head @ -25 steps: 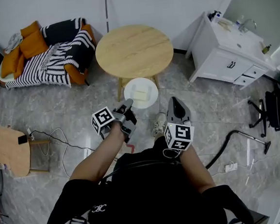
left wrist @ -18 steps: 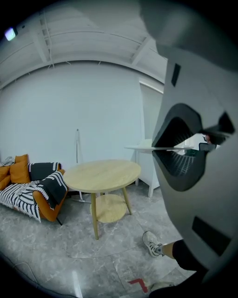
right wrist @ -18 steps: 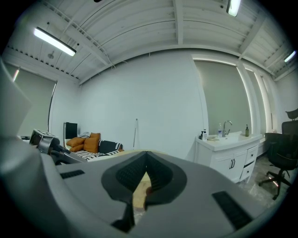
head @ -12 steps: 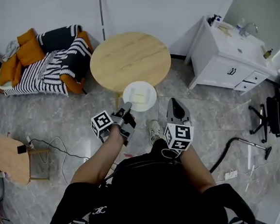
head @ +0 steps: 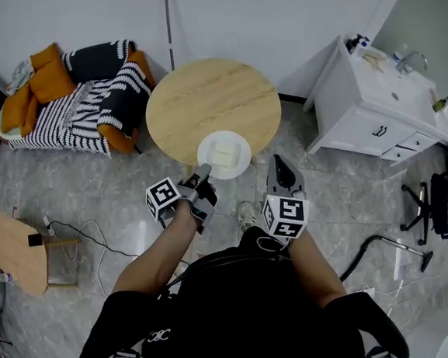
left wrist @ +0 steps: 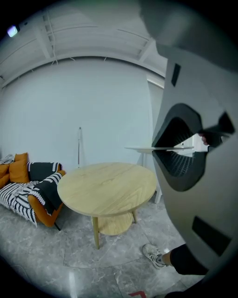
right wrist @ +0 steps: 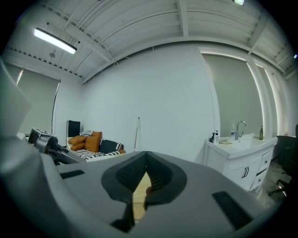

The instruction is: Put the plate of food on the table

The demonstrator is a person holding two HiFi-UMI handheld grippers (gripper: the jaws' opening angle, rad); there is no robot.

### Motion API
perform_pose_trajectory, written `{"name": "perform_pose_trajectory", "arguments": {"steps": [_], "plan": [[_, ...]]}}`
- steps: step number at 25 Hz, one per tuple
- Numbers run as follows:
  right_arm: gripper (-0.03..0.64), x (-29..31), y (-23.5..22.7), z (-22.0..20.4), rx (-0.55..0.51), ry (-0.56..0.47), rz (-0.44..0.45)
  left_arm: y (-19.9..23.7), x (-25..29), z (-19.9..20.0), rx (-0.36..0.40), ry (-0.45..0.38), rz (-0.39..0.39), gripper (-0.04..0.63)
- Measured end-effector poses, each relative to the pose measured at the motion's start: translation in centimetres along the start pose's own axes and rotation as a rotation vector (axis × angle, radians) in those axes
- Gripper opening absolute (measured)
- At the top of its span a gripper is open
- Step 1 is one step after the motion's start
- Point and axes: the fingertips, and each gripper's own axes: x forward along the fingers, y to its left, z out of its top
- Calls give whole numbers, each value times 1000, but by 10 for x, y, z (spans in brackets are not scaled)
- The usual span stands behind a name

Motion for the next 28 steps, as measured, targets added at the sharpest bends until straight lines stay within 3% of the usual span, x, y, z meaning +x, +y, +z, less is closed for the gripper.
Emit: {"name": "perform_pose_trajectory", "arguments": {"steps": [11, 28], "plan": [[5, 88, -13, 15, -5, 29, 91, -15, 63, 41, -33, -48, -21, 21], [5, 191, -58, 24, 3, 67, 223, -11, 149, 75, -38, -123, 52, 21]]}}
